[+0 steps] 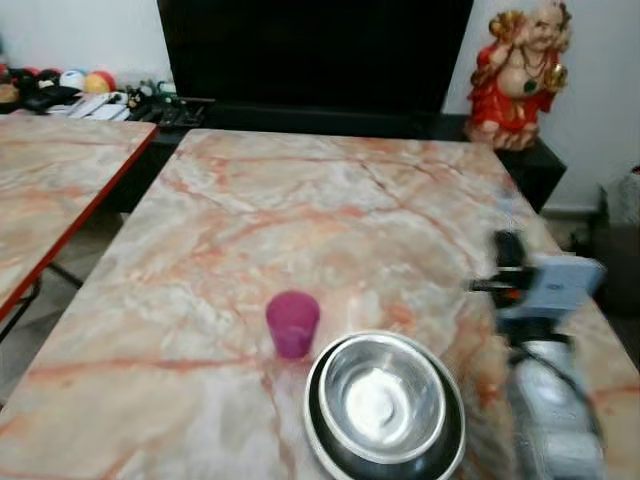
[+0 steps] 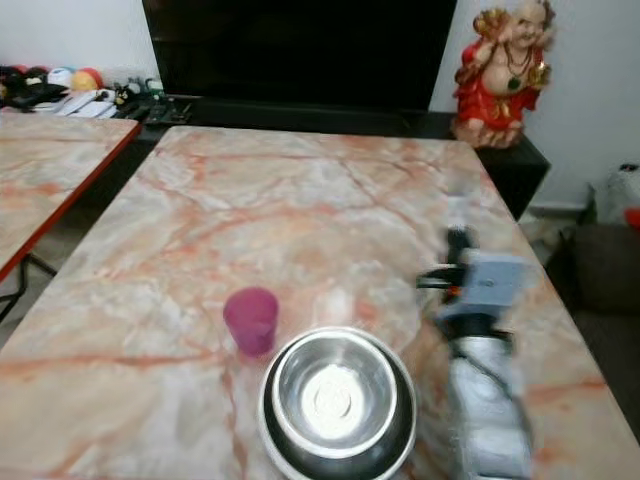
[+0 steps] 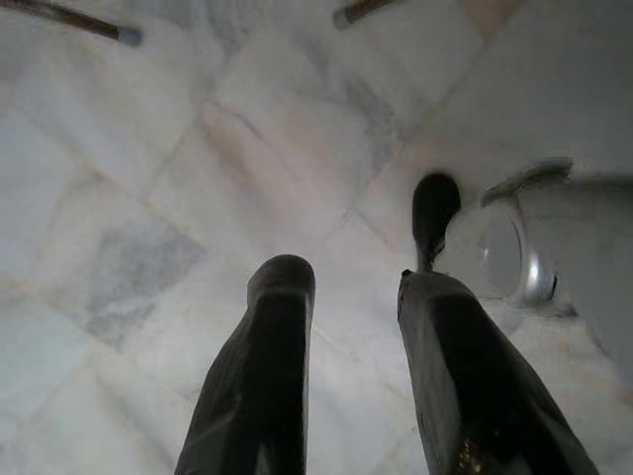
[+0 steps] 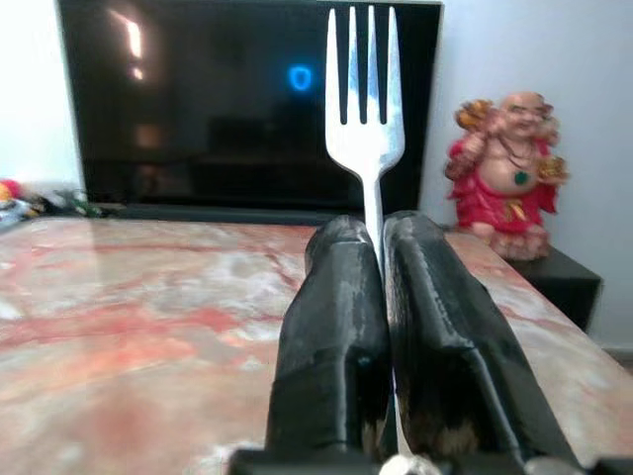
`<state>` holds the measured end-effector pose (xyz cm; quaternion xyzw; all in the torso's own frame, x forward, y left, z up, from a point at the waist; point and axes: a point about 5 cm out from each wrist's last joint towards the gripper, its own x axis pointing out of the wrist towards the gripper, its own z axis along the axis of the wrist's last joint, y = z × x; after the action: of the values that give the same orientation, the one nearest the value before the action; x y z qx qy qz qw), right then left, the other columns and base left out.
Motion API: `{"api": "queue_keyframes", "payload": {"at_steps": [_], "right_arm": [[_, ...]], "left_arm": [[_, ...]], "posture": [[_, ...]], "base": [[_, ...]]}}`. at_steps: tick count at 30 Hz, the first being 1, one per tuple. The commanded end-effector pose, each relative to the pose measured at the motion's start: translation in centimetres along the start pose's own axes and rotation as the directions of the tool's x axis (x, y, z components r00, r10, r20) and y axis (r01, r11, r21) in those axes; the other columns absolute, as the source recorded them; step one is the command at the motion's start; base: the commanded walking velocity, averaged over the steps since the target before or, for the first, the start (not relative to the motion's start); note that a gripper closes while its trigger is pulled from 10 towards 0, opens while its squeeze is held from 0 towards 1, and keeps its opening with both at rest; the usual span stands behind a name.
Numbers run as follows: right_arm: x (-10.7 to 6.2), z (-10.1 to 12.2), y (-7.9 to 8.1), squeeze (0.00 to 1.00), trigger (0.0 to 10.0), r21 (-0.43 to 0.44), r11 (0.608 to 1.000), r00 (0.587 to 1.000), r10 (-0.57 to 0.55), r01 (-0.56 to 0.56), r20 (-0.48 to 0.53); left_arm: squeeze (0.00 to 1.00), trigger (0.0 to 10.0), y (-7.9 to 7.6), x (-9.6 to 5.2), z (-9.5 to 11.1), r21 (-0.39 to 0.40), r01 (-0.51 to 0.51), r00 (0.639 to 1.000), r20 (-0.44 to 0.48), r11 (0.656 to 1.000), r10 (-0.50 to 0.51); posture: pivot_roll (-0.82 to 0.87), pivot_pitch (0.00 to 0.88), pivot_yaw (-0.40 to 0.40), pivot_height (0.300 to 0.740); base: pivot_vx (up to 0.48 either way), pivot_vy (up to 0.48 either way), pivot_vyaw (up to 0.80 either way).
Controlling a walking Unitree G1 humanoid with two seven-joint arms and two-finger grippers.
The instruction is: Setting the table
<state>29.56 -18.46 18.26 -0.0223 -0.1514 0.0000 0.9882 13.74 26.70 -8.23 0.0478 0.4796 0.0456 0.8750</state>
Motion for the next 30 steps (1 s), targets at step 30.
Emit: {"api": "queue_keyframes", "payload": {"at_steps": [30], "right_arm": [[-8.5, -3.0, -2.3, 0.0, 10.0, 0.192, 0.981, 0.685, 0.136, 0.006, -0.715]], "left_arm": [[0.0, 10.0, -3.5, 1.0, 2.1, 0.043, 0.075, 0.997, 0.002, 0.996, -0.075]], "posture": [[-0.13, 0.075, -0.043, 0.74]], "base": [[0.0, 0.0, 0.0]]}}
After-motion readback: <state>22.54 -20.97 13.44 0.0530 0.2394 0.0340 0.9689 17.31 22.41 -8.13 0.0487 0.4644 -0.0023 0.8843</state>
